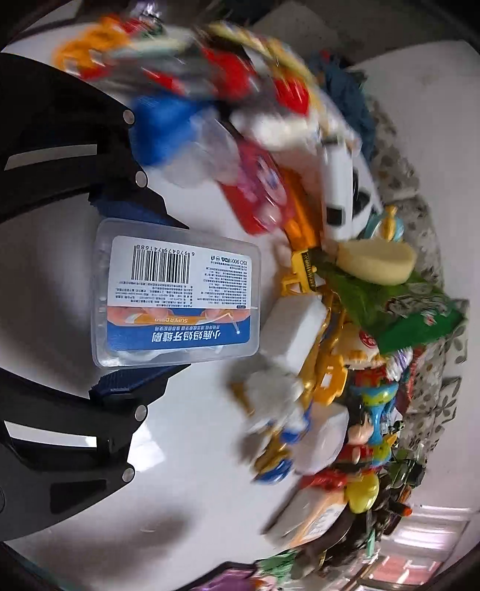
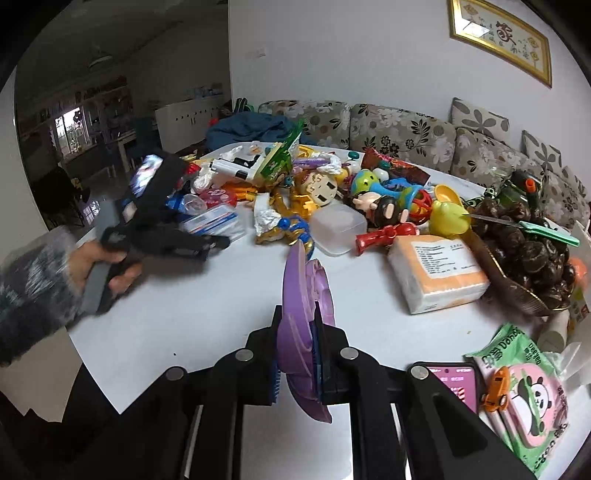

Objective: Collect trash
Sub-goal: 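Drop the clear plastic box and purple toy into the cardboard box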

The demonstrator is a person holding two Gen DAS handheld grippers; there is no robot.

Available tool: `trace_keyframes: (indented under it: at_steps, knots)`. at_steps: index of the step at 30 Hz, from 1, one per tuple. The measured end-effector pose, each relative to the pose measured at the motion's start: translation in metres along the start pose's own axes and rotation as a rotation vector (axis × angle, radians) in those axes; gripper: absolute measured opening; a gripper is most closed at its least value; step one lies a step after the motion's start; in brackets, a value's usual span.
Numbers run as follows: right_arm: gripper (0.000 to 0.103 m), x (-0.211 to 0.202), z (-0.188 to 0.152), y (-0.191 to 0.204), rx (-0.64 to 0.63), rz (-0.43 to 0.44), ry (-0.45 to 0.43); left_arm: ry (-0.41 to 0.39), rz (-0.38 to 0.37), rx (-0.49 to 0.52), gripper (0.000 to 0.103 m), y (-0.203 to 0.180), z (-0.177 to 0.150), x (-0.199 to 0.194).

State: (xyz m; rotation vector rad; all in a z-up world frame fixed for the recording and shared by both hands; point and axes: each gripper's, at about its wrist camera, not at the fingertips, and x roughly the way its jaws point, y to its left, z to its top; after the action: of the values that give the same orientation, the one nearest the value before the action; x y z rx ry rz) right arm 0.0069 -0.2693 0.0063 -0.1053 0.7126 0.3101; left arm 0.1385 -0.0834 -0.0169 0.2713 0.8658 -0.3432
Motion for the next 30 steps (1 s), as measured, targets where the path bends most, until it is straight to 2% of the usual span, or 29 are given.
trace_keyframes:
  at_steps: [4,10,12,15,18,21,23,26,27,28,29,30]
  knots:
    - [0.013,-0.009,-0.003,0.026,-0.008,0.025,-0.023,-0.051,0.038,-0.079,0.062,-0.009,-0.040,-0.065]
    - [0.013,-0.036,-0.023,0.077,-0.030,0.108,-0.044,-0.123,0.115,-0.084,0.063,-0.034,-0.109,-0.156]
    - [0.013,-0.048,-0.036,0.095,-0.041,0.139,-0.043,-0.130,0.141,-0.073,0.063,-0.039,-0.133,-0.176]
    - [0.013,-0.064,-0.061,0.118,-0.050,0.196,-0.023,-0.109,0.140,-0.082,0.063,-0.049,-0.161,-0.186]
    - [0.013,-0.074,-0.096,0.139,-0.048,0.273,0.043,-0.037,0.109,-0.095,0.063,-0.053,-0.202,-0.189]
    - [0.013,-0.069,-0.129,0.152,-0.048,0.323,0.132,0.082,0.065,-0.098,0.063,-0.054,-0.247,-0.178]
    - [0.013,-0.053,-0.151,0.159,-0.036,0.346,0.214,0.159,0.046,-0.103,0.063,-0.055,-0.267,-0.160]
    - [0.013,-0.004,-0.184,0.163,-0.005,0.371,0.355,0.347,-0.034,-0.138,0.063,-0.052,-0.292,-0.108]
    - [0.026,0.021,-0.197,0.166,-0.009,0.354,0.407,0.404,-0.049,-0.124,0.066,-0.054,-0.298,-0.087]
    - [0.045,0.043,-0.207,0.167,-0.015,0.350,0.456,0.470,-0.043,-0.085,0.072,-0.059,-0.305,-0.061]
    - [0.074,0.066,-0.217,0.167,-0.023,0.336,0.500,0.520,-0.024,-0.056,0.076,-0.063,-0.313,-0.037]
    - [0.068,0.090,-0.229,0.168,-0.032,0.310,0.530,0.587,-0.028,-0.008,0.081,-0.070,-0.324,-0.004]
